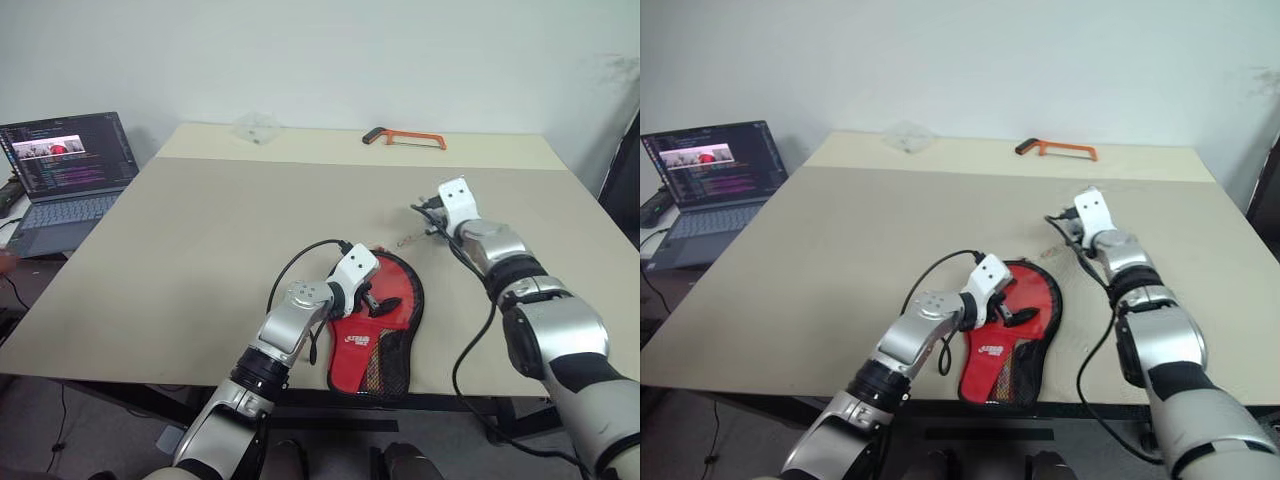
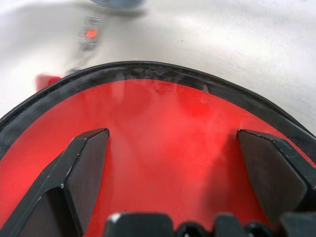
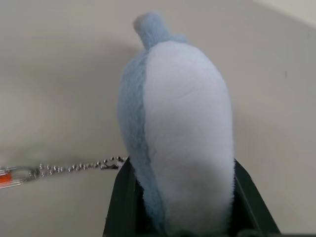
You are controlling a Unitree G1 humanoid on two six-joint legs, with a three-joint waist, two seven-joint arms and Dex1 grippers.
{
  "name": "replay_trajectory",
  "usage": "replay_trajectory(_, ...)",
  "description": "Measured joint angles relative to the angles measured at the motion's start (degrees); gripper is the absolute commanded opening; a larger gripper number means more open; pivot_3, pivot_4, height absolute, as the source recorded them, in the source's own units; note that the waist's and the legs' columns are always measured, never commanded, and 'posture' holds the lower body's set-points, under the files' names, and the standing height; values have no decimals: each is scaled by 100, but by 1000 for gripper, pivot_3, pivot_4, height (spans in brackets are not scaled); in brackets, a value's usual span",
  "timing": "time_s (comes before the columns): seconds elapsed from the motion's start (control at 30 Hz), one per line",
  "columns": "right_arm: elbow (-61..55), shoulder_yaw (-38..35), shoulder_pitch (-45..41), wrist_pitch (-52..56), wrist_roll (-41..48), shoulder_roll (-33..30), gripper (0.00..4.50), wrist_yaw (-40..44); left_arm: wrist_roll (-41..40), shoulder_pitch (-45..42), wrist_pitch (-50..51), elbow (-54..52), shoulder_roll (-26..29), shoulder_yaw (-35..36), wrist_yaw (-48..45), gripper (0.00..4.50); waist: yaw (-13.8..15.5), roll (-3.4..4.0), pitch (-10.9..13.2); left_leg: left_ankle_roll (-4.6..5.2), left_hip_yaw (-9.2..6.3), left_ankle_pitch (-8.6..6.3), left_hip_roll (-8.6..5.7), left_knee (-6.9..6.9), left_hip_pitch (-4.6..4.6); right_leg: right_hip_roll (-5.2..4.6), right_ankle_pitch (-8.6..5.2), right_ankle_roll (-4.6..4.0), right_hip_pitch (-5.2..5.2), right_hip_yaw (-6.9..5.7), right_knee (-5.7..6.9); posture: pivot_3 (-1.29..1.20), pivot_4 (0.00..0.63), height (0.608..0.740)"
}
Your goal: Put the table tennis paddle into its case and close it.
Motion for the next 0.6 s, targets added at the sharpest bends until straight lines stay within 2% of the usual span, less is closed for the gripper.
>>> replay_trajectory(0.13,-1690,349,854,707,-51,-620,641,1019,1,-46,0,50,-4,-42,-35,4500,22,10,-6,0,-3,0,-1,1,0,0,-4,6,1,-2,0,0,150,740)
replay_trajectory(0.23,-3525,702,1826,1257,-94,-1481,640,2028,0,-101,-1,91,-9,-111,-113,4500,90,19,-11,-2,-1,-1,-5,1,-3,-3,-21,28,0,-2,-6,0,150,740)
replay_trajectory(0.37,-5357,883,2716,1788,39,-2544,637,3214,0,-124,-2,133,-7,-127,-133,4500,111,41,-25,-4,0,-3,-4,1,-1,-4,-27,28,0,-1,-10,0,150,740)
replay_trajectory(0.6,-7050,841,3403,1812,599,-3531,544,4533,4,-118,-3,188,-15,-156,-183,4500,115,42,-28,-13,0,-10,-4,1,48,-12,-53,-9,30,-5,-41,0,150,740)
